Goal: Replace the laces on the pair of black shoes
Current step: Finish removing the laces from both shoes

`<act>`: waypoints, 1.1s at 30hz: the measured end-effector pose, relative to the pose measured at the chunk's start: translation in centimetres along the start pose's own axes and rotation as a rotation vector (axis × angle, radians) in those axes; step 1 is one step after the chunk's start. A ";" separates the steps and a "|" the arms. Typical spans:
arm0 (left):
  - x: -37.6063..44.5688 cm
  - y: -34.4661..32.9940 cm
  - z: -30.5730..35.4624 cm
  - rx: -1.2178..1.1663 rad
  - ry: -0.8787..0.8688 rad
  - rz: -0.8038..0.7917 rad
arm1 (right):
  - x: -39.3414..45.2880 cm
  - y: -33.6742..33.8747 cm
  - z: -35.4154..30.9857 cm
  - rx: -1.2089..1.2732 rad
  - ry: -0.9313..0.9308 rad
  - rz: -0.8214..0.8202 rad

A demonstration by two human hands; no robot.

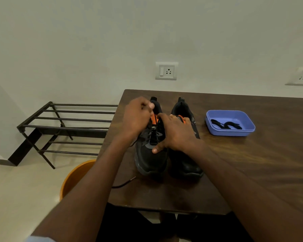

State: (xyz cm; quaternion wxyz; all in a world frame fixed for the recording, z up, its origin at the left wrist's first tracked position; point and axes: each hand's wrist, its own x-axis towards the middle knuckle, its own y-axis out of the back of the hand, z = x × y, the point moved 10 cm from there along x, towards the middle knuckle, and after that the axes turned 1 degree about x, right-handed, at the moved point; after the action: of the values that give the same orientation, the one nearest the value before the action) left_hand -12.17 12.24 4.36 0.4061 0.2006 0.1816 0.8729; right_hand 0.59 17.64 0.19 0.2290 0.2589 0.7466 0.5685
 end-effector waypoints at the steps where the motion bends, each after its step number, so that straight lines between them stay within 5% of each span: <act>1: 0.1 0.4 -0.2 -0.205 0.049 0.021 | 0.0 0.0 0.0 0.006 0.000 -0.002; 3: 0.2 0.6 -0.5 -0.280 0.063 0.013 | -0.1 0.0 -0.1 0.011 -0.001 -0.004; 8: -0.2 -1.4 -0.8 0.546 -0.150 -0.158 | -0.1 -0.1 -0.1 0.018 -0.012 -0.011; 15: 0.8 1.6 0.0 0.415 -0.177 0.077 | -0.2 0.1 -0.1 0.041 -0.025 -0.015; 21: 0.5 0.0 -0.8 0.607 -0.192 -0.063 | -0.2 0.0 -0.3 0.039 -0.026 -0.025; 24: 0.4 0.2 0.0 0.500 -0.210 0.007 | -0.2 0.0 -0.3 0.043 -0.027 -0.019; 30: 0.2 3.4 -0.1 -0.511 0.013 0.231 | -0.2 0.1 -0.2 0.053 -0.021 -0.011; 33: 0.8 4.4 -1.1 -0.396 0.029 0.266 | -0.2 0.1 0.0 0.055 -0.030 -0.011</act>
State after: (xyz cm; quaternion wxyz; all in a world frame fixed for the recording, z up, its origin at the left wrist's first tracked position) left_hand -16.03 10.04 5.68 0.3163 0.1265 -0.0153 0.9401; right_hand 0.77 17.57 0.32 0.2360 0.2695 0.7599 0.5424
